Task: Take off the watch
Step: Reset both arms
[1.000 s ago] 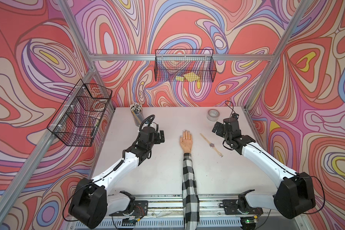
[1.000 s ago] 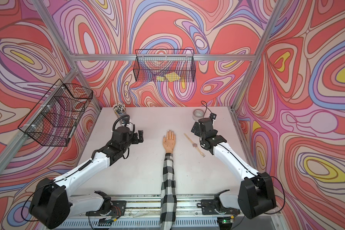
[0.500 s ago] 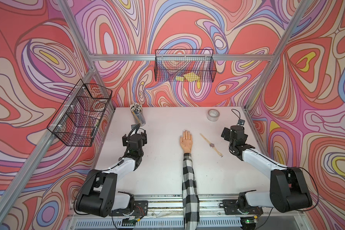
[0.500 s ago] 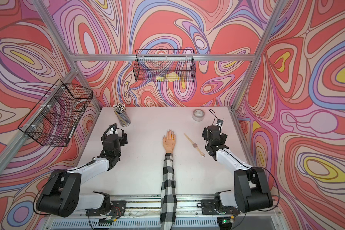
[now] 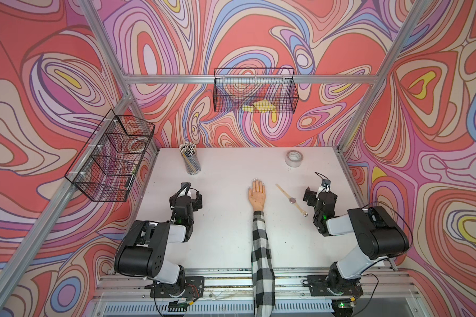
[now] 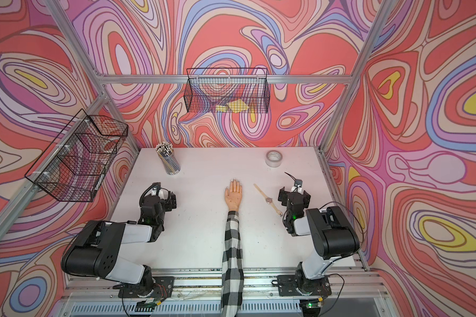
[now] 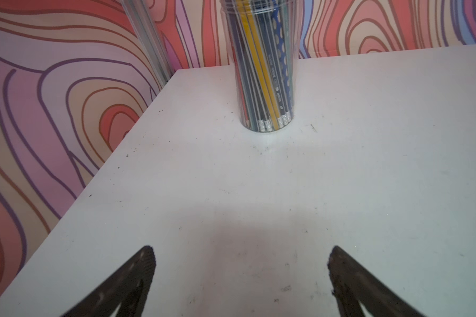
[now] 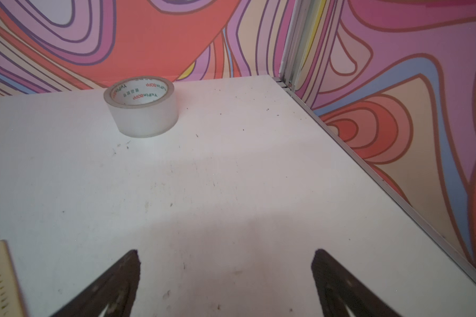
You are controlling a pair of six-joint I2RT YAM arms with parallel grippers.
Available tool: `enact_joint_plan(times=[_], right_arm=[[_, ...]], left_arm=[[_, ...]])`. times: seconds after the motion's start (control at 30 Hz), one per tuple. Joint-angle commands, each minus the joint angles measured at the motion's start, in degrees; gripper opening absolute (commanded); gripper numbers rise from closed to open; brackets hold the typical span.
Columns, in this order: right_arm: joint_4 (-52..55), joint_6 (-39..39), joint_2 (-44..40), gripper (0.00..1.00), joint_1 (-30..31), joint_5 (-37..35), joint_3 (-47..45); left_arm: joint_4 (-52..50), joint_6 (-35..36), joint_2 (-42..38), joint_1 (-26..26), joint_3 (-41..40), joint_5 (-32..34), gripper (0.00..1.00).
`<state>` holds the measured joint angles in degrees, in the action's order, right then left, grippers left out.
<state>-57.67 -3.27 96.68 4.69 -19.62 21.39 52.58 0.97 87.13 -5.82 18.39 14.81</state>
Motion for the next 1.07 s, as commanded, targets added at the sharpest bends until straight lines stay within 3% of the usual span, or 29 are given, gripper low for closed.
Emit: enact_joint_plan(times=[0.0,0.03,0.1,0.17,0.53,0.83,1.03], right_arm=[[-5.9,1.0,0.0,0.98,-0.7,3.5,0.0],[-7.5,1.5,1.5,0.98,-1.1,3.5,0.7],[3.3,0.0,0.9,0.98,-2.1,4.7,5.5],[3.6,-0.7,1.0,0.98,-3.8,7.8,5.7],[1.2,0.0,0.7,0.98,-3.8,7.9,4.5],[6.3,0.1,1.8,0.99,-5.0,14.4,7.6],[3.1,1.2,0.6,0.98,-5.2,15.8,5.4]], left_arm=[[3.1,1.1,0.9,0.7,0.7,-5.4,0.99],[3.4,1.0,1.5,0.8,1.1,-5.4,0.99],[-1.3,-0.5,1.4,2.6,3.6,-7.2,0.99],[-3.9,-2.3,1.4,4.9,4.4,-10.6,0.99],[-2.4,-2.3,1.2,4.9,3.5,-10.3,0.99],[-2.0,-2.3,1.0,4.9,3.2,-10.5,0.99],[-2.3,-2.1,1.0,4.9,3.4,-10.7,0.99]])
